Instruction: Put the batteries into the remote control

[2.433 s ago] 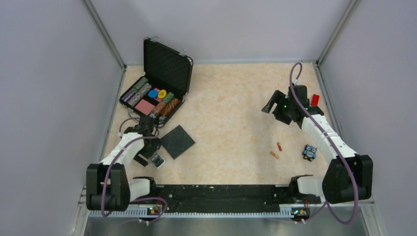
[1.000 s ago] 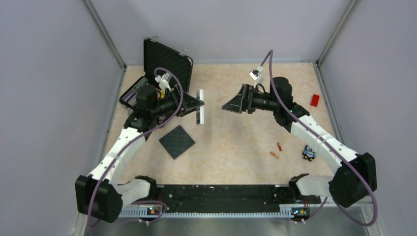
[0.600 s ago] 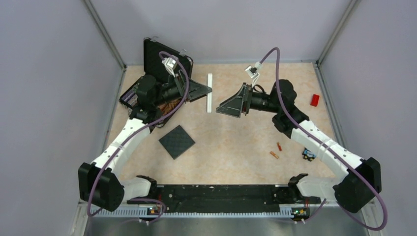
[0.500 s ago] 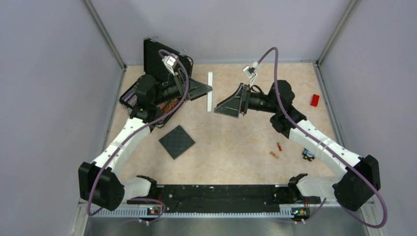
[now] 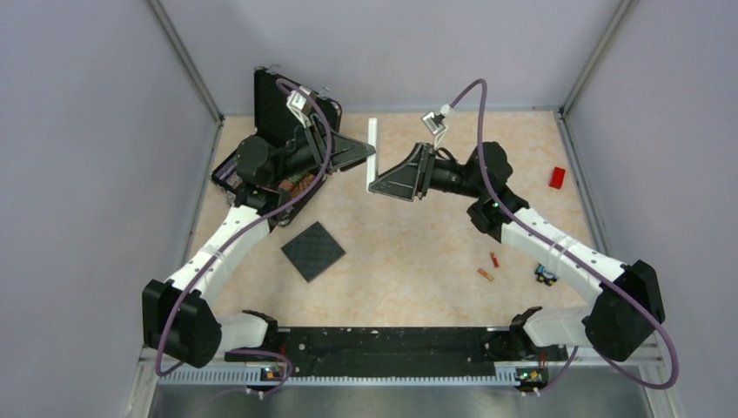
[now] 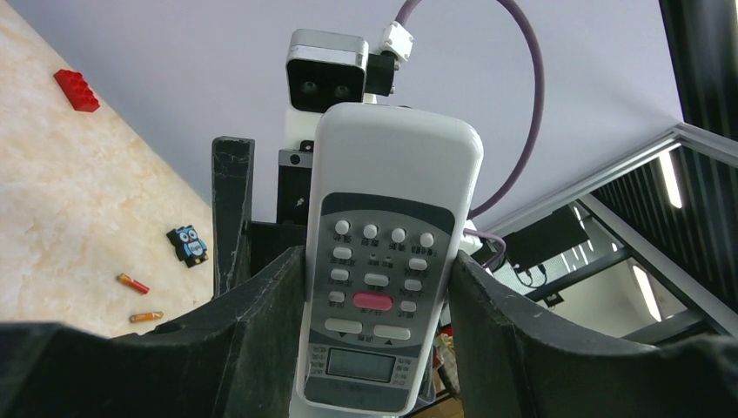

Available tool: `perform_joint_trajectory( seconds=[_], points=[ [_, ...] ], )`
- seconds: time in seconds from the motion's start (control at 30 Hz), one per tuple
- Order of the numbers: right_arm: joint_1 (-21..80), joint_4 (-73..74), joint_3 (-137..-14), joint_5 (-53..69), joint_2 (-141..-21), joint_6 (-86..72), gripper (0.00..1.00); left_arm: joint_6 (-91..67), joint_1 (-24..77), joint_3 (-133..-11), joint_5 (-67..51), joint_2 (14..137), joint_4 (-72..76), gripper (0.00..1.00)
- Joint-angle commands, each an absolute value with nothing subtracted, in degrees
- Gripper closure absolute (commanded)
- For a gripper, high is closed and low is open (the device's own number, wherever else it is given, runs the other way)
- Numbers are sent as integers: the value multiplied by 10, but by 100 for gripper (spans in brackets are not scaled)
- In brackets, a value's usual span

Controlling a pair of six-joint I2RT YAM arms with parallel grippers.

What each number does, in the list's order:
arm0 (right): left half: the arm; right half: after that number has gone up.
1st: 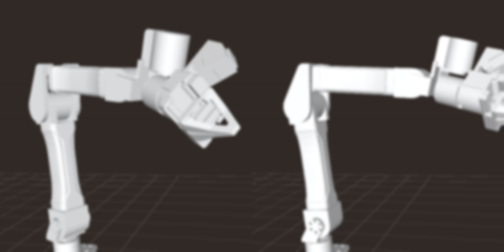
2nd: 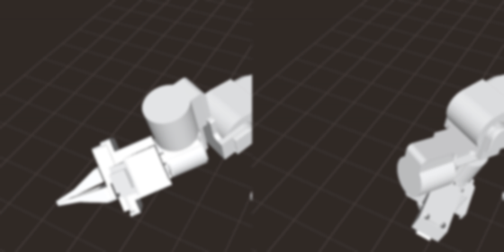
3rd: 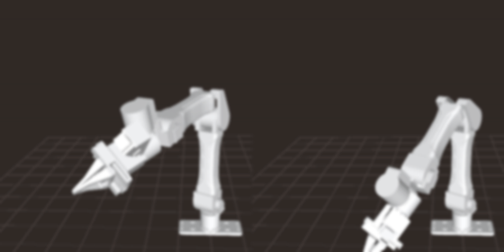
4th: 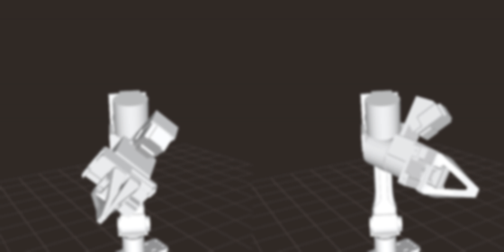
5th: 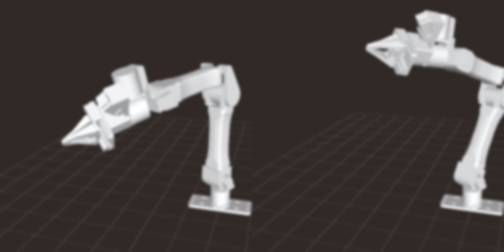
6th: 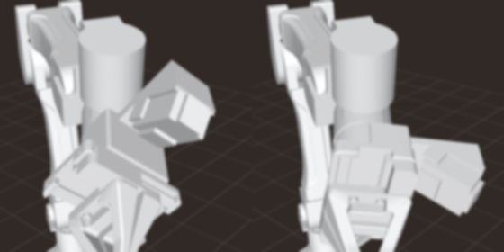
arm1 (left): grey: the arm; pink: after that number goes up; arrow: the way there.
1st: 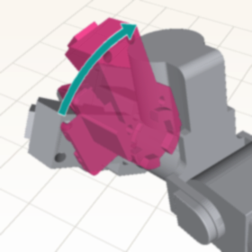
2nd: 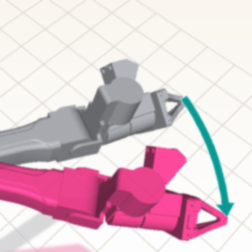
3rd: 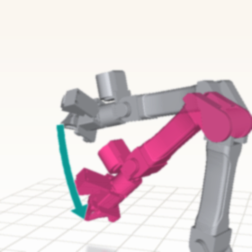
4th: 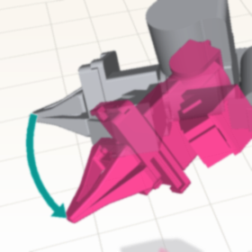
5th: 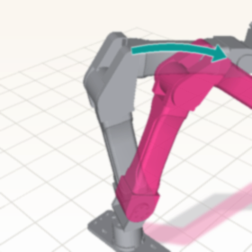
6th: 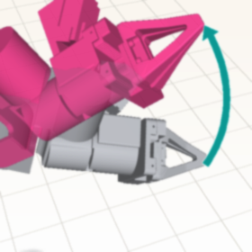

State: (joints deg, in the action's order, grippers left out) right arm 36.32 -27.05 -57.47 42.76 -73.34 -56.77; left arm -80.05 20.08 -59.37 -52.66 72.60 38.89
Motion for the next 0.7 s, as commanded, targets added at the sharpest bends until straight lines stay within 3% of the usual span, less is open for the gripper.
perform_joint_trajectory(
  seconds=[0.0,0.37,0.6,0.67],
  points=[
    [374,-297,-610,394,-744,-574,4,-807,212,-599,-536,722,446,100],
    [402,-245,-631,355,-750,-550,13,-750,225,-589,-519,713,385,100],
    [405,-198,-635,326,-752,-552,41,-710,227,-582,-503,701,339,100],
    [405,-189,-634,323,-754,-557,47,-697,227,-580,-498,697,323,96]
  ],
)
